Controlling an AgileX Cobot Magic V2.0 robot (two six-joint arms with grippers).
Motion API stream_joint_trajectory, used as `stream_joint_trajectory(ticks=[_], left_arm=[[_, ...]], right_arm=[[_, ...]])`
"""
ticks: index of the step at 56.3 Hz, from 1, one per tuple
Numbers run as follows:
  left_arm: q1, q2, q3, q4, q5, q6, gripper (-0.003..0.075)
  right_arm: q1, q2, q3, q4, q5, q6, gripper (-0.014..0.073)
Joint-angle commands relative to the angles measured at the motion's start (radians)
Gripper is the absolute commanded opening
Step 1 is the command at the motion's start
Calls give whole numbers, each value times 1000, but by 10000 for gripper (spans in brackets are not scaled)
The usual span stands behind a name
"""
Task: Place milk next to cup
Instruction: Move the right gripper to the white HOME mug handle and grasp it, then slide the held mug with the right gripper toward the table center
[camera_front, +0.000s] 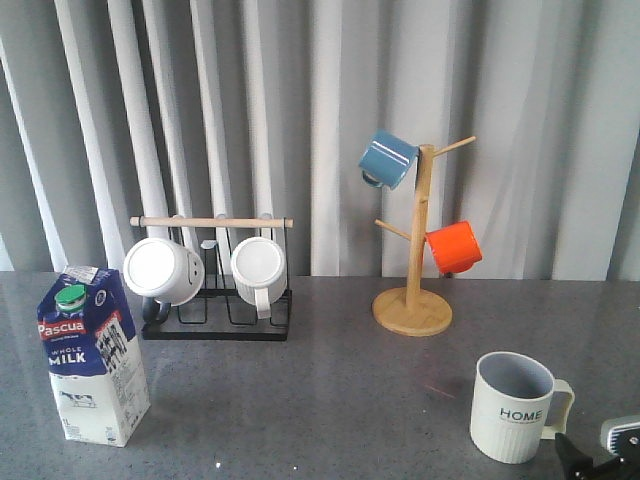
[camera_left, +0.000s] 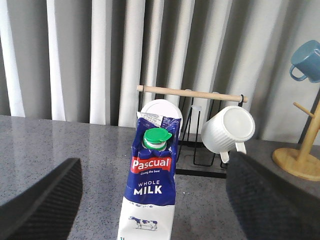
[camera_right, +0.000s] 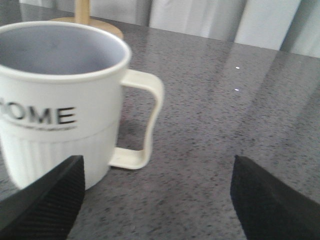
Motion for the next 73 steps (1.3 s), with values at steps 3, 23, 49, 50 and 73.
stream_joint_trajectory(ticks=[3,23,49,50,73], left_arm=[[-3,0,-38,-3,-66,-8,573],[-3,0,-38,-3,-66,-8,573],[-3,0,-38,-3,-66,-8,573],[-3,0,-38,-3,-66,-8,573],[-3,0,-38,-3,-66,-8,573]], right_arm=[[-39,-28,-26,-22,-111,37,574],[-93,-8,-70,-148,-109,99,574],[-93,102,-108,-143,-152,99,574],[-93,107,-110,-141,-152,99,574],[-93,218,-249,-155,-152,181,480]])
